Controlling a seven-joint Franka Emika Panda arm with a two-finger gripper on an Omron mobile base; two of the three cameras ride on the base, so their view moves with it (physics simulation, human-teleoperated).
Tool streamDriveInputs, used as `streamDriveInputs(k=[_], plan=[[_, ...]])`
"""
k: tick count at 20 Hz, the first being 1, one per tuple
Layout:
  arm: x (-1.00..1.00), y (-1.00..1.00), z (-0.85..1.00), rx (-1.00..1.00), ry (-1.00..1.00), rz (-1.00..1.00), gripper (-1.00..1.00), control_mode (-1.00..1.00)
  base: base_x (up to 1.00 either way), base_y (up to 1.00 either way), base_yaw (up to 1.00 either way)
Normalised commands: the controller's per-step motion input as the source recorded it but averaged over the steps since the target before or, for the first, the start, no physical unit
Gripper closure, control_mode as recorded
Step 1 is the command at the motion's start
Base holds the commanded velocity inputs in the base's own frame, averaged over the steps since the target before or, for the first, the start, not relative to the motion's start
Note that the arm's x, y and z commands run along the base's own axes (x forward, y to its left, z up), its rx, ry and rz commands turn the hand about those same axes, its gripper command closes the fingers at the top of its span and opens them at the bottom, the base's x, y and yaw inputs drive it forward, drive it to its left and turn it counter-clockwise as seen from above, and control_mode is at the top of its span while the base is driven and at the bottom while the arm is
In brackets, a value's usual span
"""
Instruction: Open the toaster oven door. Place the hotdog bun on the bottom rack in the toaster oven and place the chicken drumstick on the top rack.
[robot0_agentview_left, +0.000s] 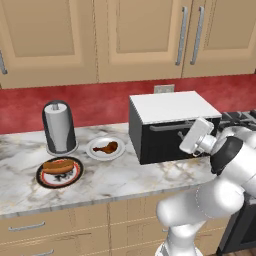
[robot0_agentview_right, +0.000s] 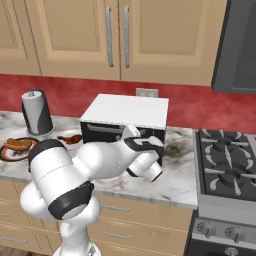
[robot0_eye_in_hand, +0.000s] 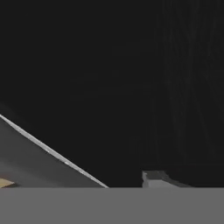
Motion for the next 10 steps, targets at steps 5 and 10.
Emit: streamDriveInputs(k=[5,10], plan=[[-0.48,-0.03,-0.13,-0.26,0.46,-0.01,1.00,-1.00,0.00,0.00,0.00],[-1.00,-0.29,-0.49,-0.25,0.57,0.00,1.00,-1.00,0.00,0.00,0.00]])
